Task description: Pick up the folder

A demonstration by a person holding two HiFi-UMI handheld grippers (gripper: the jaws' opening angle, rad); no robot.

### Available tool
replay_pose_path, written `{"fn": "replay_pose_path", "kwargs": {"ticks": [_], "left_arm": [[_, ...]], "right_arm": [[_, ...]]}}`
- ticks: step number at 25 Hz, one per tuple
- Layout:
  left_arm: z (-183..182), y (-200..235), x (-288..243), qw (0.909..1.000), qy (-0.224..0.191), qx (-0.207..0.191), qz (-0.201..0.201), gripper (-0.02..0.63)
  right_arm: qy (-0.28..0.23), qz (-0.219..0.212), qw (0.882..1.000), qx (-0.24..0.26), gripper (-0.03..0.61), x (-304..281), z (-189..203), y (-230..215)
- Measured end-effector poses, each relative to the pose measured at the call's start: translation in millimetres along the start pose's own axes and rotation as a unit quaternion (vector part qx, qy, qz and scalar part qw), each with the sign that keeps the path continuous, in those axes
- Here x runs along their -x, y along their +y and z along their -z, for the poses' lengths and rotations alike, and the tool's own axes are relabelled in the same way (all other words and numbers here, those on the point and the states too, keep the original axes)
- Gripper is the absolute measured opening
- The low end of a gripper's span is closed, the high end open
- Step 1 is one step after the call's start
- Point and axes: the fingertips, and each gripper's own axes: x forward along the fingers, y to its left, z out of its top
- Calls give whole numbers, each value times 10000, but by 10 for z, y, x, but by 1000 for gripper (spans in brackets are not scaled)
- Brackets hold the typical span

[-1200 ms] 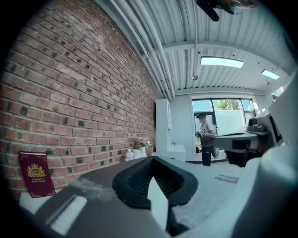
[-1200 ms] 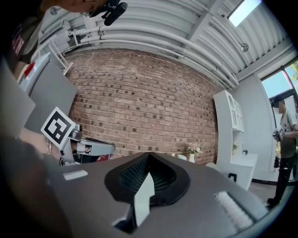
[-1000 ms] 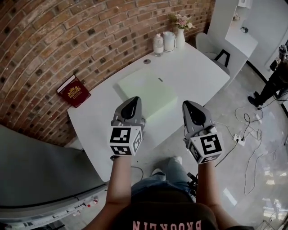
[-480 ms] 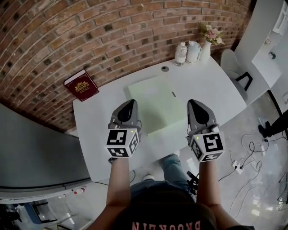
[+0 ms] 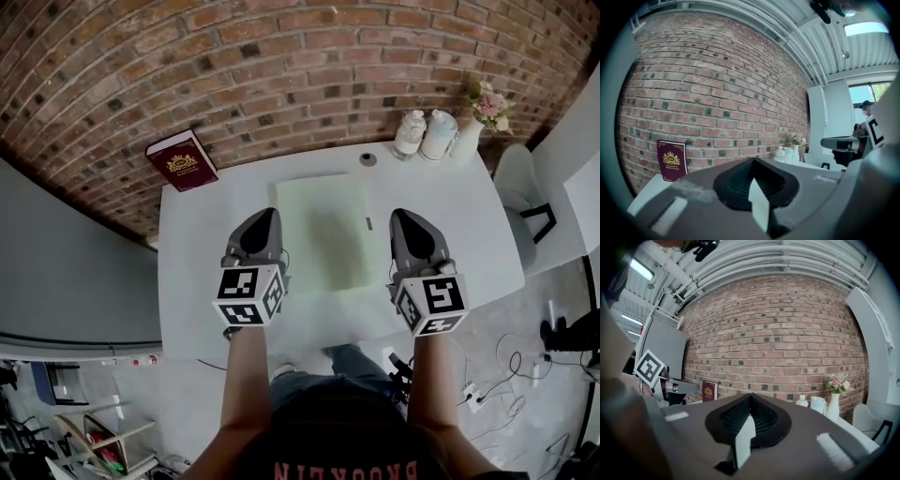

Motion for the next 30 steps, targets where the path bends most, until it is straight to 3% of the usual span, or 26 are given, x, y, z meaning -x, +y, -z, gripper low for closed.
{"fn": "replay_pose_path", "kwargs": {"ticks": [10, 12, 19, 22, 30], "left_arm": [[136, 126, -183, 9953, 64, 459, -850, -3], [181, 154, -209, 9945, 113, 509, -905, -3], [320, 198, -333, 9946, 372, 600, -759, 153], [406, 209, -404, 9938, 539, 786, -566, 279], [726, 326, -438, 9899, 892, 1029, -387, 284]], "right_arm": [[324, -783, 9963, -123, 6, -480, 188, -277], [389, -832, 9957, -147, 55, -539, 231, -303], [470, -820, 9944, -466, 158, -682, 339, -359], [571, -873, 9929, -564, 192, -715, 394, -321], [1154, -744, 9868, -854, 195, -778, 807, -232]]}}
